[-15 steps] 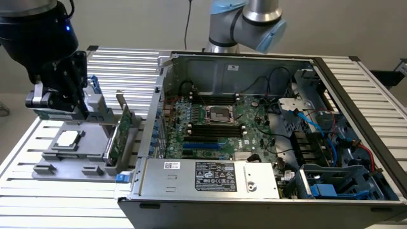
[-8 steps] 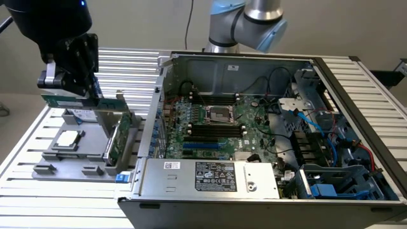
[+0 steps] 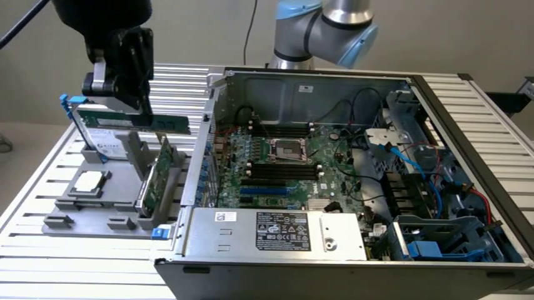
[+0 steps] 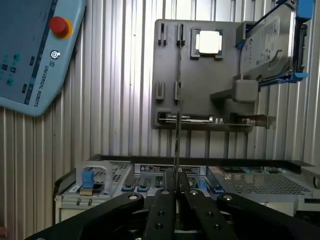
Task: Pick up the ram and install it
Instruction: 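Pick up the ram and move it above insertion slot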
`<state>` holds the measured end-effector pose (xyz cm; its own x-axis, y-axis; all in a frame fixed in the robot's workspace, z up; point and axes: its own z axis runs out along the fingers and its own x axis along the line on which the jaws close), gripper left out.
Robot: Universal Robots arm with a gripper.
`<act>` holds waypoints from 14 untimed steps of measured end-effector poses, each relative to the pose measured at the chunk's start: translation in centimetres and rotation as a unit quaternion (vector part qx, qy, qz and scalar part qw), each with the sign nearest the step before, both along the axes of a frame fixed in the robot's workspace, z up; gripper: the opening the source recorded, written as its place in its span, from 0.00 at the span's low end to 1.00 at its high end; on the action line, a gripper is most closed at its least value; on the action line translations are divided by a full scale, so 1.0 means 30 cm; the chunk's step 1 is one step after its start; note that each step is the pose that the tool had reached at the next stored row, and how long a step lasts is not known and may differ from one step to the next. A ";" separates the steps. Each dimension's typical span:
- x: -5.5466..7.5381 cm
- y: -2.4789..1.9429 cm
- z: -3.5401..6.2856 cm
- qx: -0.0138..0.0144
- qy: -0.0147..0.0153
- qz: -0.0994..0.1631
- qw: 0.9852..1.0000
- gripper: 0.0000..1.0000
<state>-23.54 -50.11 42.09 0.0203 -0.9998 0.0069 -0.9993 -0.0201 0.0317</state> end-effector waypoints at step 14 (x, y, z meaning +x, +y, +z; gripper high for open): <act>0.212 0.025 0.016 0.000 0.000 0.000 1.000 0.14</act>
